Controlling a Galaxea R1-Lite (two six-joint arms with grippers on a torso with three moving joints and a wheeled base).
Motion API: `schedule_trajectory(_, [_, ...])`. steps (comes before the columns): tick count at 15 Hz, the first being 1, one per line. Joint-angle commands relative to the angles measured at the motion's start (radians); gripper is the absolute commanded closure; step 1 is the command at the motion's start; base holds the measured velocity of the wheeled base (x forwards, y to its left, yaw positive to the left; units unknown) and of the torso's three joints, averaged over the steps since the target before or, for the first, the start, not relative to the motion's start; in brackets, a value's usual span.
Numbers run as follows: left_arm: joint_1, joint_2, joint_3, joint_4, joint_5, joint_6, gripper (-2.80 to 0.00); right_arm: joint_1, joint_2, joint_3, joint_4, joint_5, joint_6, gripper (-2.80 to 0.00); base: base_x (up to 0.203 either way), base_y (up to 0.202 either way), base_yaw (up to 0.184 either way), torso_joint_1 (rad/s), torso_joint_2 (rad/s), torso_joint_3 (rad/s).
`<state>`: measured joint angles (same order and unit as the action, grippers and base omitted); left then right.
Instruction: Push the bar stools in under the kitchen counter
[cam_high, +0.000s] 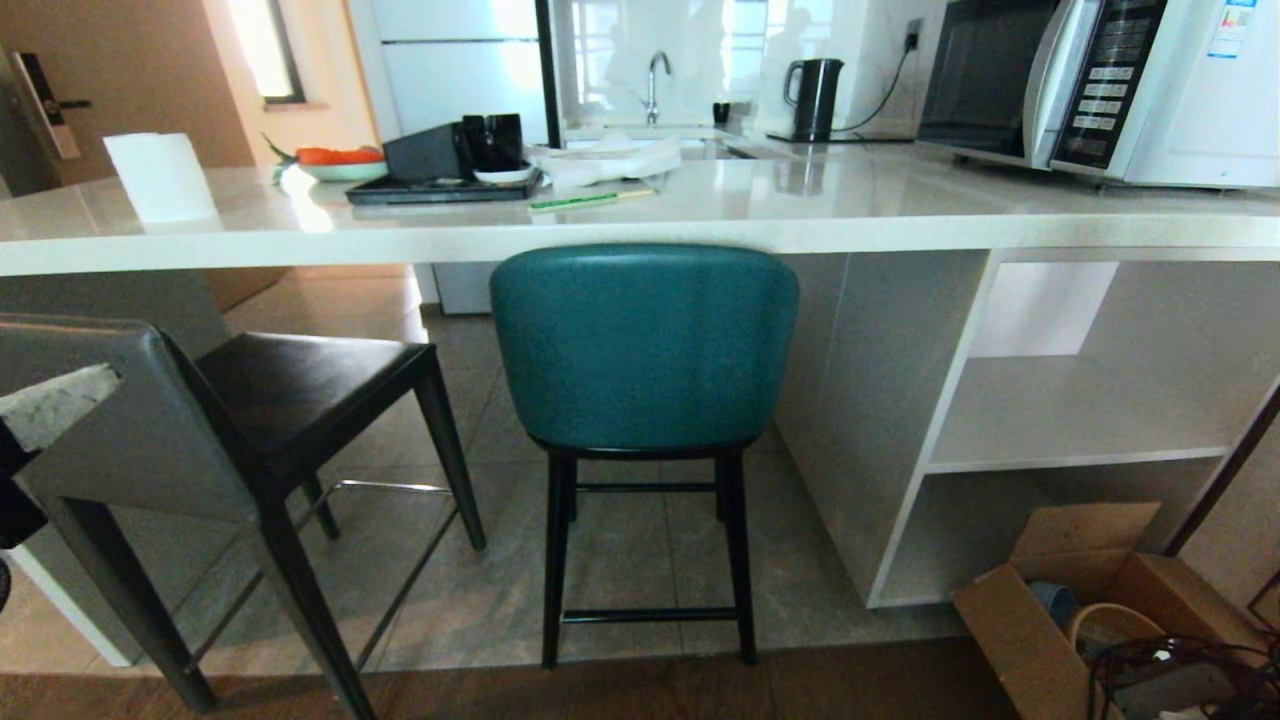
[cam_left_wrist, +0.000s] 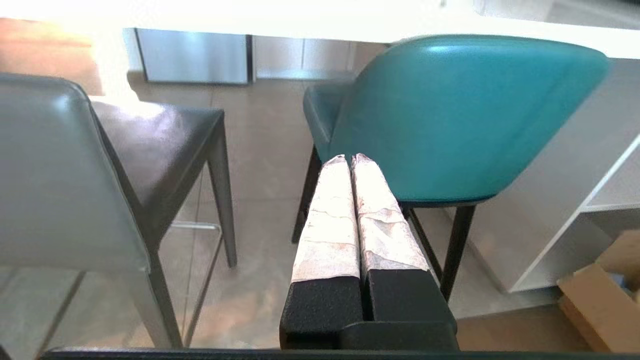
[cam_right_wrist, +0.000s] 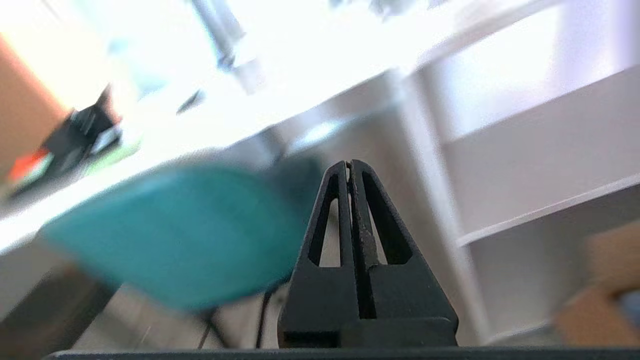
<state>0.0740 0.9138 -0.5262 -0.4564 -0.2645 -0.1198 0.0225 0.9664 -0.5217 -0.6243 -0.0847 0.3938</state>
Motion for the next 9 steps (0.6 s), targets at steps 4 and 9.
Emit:
schedule_trajectory(4, [0.011,-0.157,0.050,0.049,-0.010,0.003,0.00,-0.085,-0.274,0.033,0.112,-0.002,0.002,0.00,0.000,0.000,0.000,0.000,0.00,0.000])
schedule_trajectory(9, [0.012,-0.346,0.061,0.252,-0.007,0.004,0.00,-0.087,-0.561,0.043,0.414,0.044,-0.006,0.00,0.000,0.000,0.000,0.000,0.00,0.000])
